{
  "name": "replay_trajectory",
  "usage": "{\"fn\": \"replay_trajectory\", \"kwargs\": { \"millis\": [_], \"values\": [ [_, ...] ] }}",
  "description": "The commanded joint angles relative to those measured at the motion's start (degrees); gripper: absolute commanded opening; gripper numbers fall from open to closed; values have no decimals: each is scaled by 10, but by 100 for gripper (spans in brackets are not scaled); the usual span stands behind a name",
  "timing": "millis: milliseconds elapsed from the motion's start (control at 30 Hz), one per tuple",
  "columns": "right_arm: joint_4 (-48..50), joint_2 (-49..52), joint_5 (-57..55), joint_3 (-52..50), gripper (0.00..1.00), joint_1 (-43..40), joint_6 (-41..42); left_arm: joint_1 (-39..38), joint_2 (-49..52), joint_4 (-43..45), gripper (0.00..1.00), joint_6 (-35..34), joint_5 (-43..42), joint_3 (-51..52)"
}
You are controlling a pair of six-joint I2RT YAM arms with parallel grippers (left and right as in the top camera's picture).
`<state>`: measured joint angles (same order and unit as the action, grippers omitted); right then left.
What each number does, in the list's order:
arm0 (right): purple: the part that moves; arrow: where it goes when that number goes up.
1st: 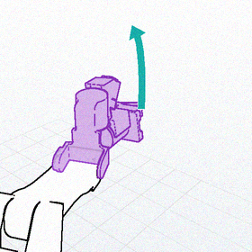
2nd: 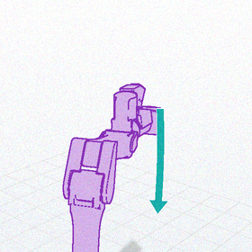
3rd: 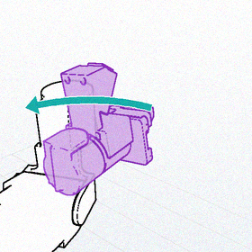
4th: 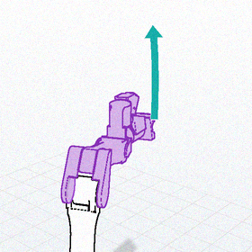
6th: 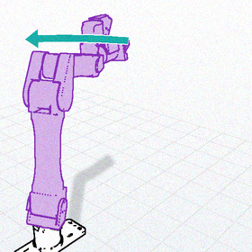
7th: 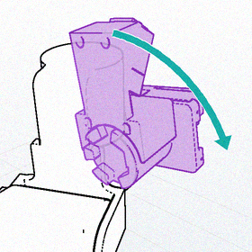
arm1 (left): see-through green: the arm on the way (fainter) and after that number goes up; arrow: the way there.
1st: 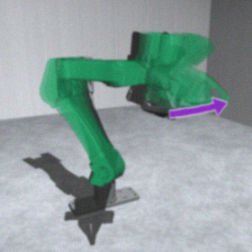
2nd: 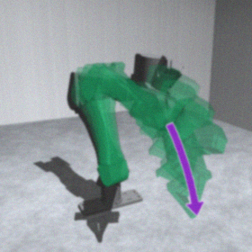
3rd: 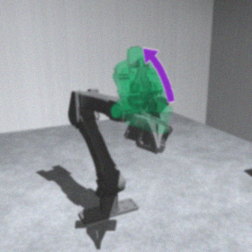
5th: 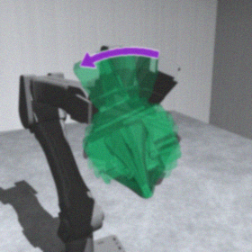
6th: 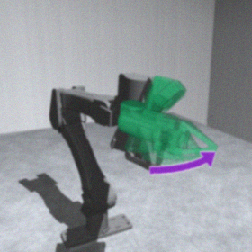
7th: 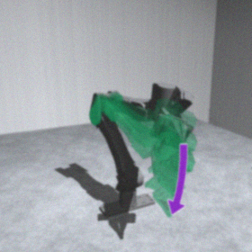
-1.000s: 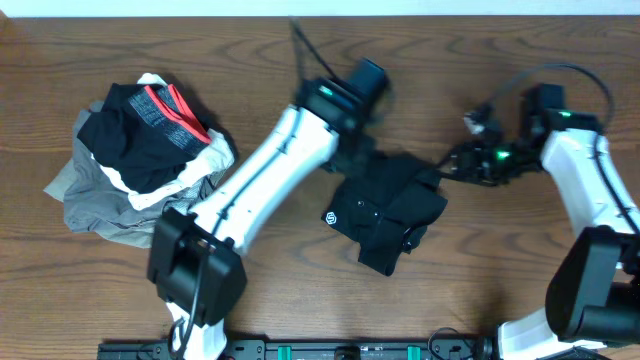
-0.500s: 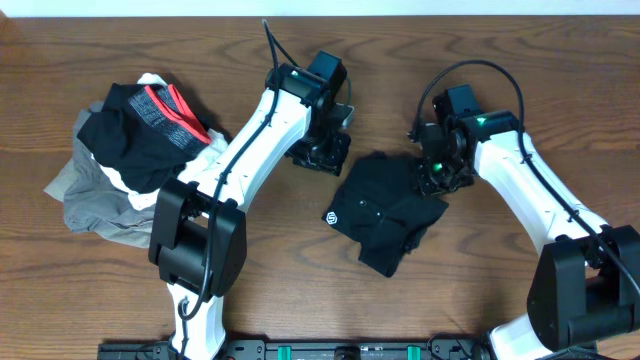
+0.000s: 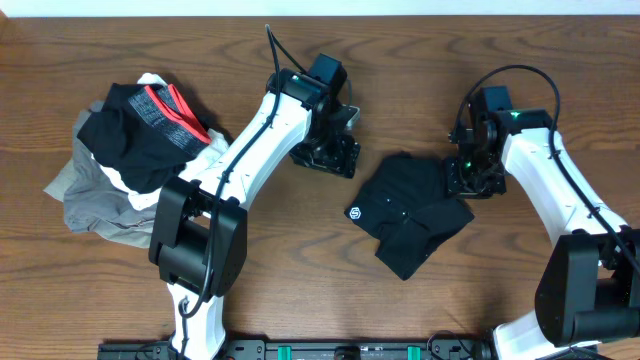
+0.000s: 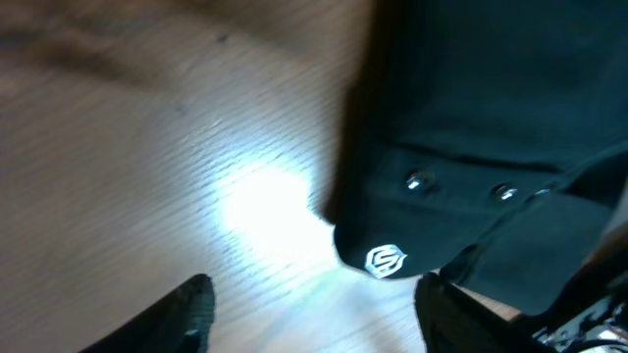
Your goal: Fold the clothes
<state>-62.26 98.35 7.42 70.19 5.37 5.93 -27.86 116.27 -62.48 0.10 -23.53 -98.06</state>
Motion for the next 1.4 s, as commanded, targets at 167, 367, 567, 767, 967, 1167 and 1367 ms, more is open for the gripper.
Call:
{"fn": "replay_trajectory", "kwargs": {
  "millis": [167,367,567,767,967,1167,1367],
  "values": [
    [78,-6,-10,-106,3,0,72,-24,6,26,81,27,-34,3],
    [142,-7,18,-148,27,-3,75,-55,26,59,82,29,-35,3],
    [105,-44,57,-116,94,-9,31,-76,68,96,83,29,-35,3],
    [54,-104,43,-86,91,-21,12,-89,98,149,87,29,-44,3],
    [46,-150,29,-85,86,-38,12,-101,128,152,73,37,-77,3],
    [44,-156,29,-85,80,-56,13,-111,134,146,6,55,-130,3],
    [43,-156,29,-85,78,-60,13,-81,92,91,6,66,-129,-20]
  ]
}}
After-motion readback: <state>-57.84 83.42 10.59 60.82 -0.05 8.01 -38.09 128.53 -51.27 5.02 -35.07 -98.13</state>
